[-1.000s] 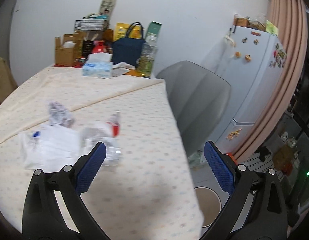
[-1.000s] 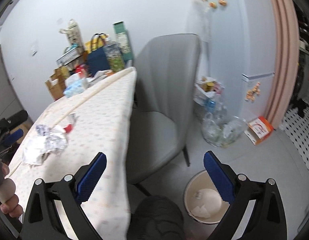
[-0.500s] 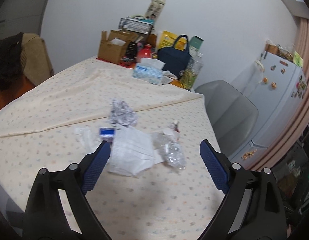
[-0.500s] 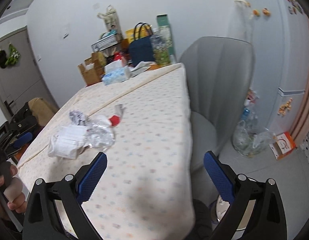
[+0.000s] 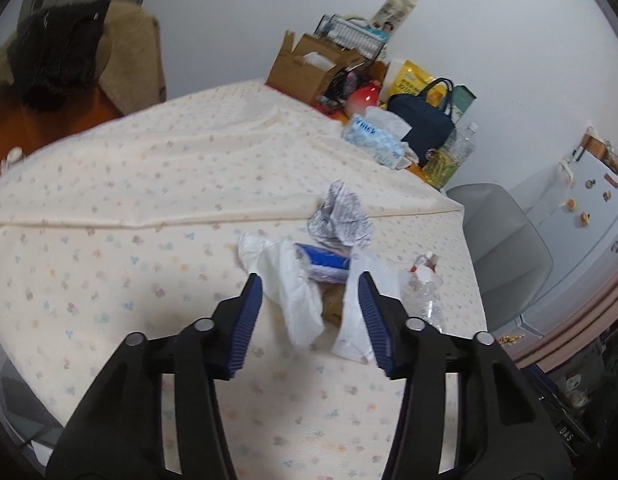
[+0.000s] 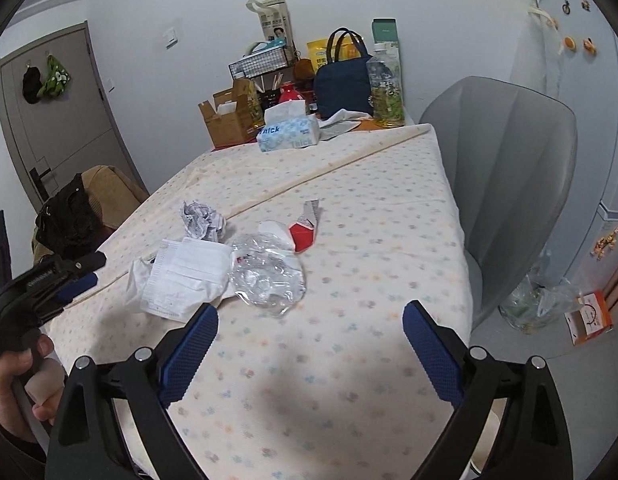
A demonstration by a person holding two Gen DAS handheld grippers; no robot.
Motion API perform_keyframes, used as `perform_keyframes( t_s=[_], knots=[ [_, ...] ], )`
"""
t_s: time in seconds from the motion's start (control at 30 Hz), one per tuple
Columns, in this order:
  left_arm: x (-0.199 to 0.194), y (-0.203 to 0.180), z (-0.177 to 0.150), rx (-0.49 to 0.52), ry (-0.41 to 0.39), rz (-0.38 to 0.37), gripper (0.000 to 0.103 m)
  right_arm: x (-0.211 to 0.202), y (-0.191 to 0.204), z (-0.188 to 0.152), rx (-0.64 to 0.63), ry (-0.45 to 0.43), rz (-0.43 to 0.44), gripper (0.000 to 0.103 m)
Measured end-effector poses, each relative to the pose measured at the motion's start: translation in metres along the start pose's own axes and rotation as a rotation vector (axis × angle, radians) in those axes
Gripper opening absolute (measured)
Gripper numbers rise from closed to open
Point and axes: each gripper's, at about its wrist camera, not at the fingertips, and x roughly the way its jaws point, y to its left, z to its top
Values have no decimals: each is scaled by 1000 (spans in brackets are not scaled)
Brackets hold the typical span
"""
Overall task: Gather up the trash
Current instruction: 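Grasp the white tissue with the left gripper while the right gripper grasps the clear bottle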
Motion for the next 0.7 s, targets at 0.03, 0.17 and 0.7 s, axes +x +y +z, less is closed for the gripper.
perform_keyframes(
  t_s=[0.03,0.17,0.7],
  knots=[
    [4,2,-1,-9,12,-6,46,2,1,0,1,3,2,89],
    [23,8,-6,-38,57,-13,44,21,11,1,-16,34,18,87],
    [20,21,-9,-104,46,-10,3,102,59,10,-136,130,12,80]
  ],
)
